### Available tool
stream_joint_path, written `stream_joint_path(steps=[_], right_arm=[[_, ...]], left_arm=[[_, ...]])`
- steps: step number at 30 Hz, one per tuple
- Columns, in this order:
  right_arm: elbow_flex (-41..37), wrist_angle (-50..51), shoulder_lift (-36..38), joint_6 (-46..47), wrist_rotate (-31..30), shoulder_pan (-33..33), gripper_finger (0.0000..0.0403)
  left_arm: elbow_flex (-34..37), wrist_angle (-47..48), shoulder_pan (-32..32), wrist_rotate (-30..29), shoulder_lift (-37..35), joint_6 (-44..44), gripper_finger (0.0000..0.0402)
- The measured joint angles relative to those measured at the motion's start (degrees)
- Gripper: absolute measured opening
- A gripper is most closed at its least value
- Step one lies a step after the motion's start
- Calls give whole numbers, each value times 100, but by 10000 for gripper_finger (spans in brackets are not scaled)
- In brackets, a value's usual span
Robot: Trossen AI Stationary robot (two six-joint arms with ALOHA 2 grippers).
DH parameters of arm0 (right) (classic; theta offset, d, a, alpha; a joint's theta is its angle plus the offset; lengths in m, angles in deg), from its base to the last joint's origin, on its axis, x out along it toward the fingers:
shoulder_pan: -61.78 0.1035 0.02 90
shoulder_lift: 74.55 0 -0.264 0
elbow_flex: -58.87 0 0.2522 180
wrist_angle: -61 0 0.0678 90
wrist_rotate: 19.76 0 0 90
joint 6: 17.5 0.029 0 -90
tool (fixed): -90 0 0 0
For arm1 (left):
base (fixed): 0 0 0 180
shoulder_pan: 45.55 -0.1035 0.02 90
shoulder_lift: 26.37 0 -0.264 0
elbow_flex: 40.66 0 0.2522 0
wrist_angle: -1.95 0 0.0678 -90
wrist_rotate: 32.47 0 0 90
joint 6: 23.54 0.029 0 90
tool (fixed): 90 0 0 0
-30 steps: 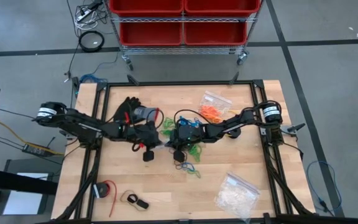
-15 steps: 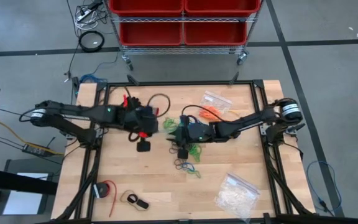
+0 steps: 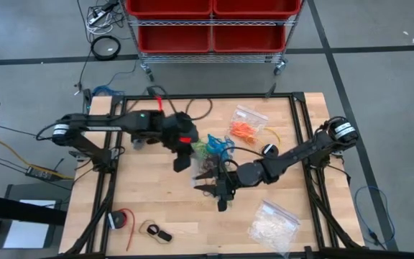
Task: Sort rubber bands
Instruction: Open the transparent zip bag
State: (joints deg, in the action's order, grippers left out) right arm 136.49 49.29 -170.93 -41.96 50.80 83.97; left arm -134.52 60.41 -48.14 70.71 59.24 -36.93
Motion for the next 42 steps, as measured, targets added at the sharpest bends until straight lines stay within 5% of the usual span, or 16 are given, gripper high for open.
stream_joint_path(steps=[9, 21, 42], right_arm=[[-2, -17, 4, -275, -513, 555, 118], [0, 336, 0, -400, -865, -44, 116], [0, 518, -2, -796, -557, -349, 114]], left_arm=[[9, 903, -247, -882, 399, 250, 3], [7, -359, -191, 1382, 386, -357, 4], [7, 451, -42, 1933, 742, -124, 4]])
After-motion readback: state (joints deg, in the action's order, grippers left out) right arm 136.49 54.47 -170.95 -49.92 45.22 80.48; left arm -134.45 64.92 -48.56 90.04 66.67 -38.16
